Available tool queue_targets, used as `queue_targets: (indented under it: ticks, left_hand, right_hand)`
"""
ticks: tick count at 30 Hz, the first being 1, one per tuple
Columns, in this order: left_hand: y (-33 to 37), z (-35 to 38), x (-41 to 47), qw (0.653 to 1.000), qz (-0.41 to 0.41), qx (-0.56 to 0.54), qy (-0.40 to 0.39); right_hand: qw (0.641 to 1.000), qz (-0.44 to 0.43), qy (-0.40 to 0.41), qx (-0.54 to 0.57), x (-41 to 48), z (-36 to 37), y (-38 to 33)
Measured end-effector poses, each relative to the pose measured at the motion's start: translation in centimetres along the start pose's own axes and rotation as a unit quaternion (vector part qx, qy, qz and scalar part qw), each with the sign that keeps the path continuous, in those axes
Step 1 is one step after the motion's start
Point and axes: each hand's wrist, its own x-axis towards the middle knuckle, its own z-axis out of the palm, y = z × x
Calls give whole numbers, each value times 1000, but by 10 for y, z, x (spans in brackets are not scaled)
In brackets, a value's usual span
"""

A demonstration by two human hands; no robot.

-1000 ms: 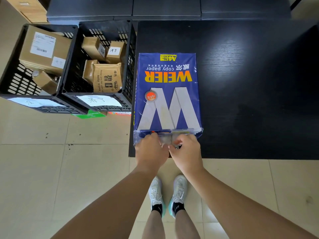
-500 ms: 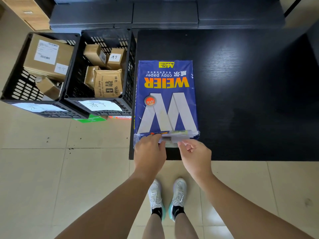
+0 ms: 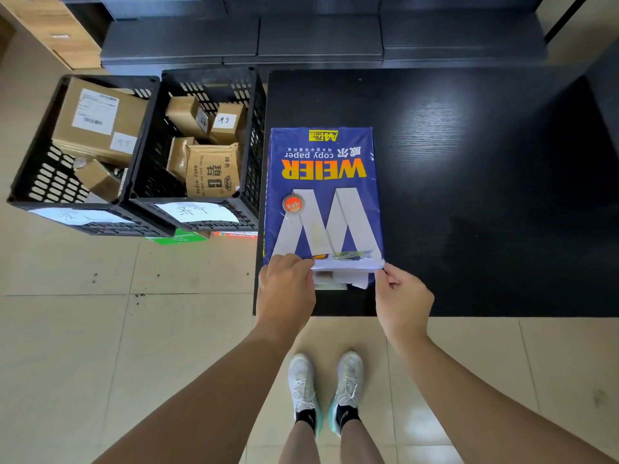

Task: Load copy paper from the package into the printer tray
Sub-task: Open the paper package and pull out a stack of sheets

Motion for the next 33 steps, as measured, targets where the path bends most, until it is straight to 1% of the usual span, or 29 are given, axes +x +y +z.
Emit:
queue_targets:
  ticks: [6, 9, 22, 26, 30, 33]
  left_hand:
    - [1, -2, 0, 1000, -1, 6, 2]
    - [1, -4, 0, 1000, 2, 11, 3]
    - [-2, -6, -1, 1000, 16, 21, -2]
    - [-3, -6, 0, 1000, 17, 21, -3]
    - [-4, -3, 1, 1000, 12, 19, -4]
    - [-4, -2, 1, 1000, 10, 11, -5]
  right_hand:
    - [996, -45, 10, -78, 1, 3, 0]
    - [993, -46, 13, -107, 1, 5, 3]
    - [989, -62, 25, -130, -2, 7, -4]
    - [994, -31, 30, -103, 3, 7, -8]
    - [997, 68, 37, -11, 9, 4, -22]
    - [993, 115, 18, 30, 13, 8, -22]
